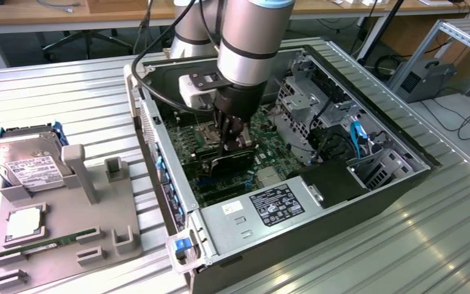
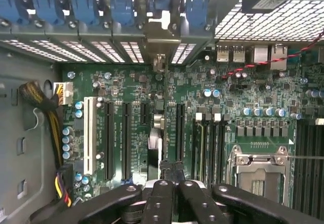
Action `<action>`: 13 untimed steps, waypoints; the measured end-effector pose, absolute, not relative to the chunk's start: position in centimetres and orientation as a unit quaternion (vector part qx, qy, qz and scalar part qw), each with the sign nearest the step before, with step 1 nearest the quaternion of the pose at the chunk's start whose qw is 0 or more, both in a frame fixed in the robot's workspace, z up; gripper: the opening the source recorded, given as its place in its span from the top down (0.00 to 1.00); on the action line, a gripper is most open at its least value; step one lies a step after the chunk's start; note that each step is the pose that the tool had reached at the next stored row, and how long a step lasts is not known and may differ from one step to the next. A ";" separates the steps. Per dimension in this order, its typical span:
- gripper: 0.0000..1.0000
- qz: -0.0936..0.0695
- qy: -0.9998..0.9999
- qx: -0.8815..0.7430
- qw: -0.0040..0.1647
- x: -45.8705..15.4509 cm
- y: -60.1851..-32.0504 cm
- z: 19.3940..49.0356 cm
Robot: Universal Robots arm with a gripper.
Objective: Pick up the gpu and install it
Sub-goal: 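Press down on the gpu until it lock into place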
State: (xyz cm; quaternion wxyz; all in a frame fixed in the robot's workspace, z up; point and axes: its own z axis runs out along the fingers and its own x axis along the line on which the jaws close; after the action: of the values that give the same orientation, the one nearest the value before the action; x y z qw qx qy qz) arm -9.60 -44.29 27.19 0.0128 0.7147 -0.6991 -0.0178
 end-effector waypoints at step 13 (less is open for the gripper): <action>0.89 -0.018 -0.699 0.715 0.013 -10.5 -44.4 26.9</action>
State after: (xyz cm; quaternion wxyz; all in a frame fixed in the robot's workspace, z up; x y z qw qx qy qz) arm -10.46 -44.40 26.90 0.0127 0.7146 -0.6991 -0.0180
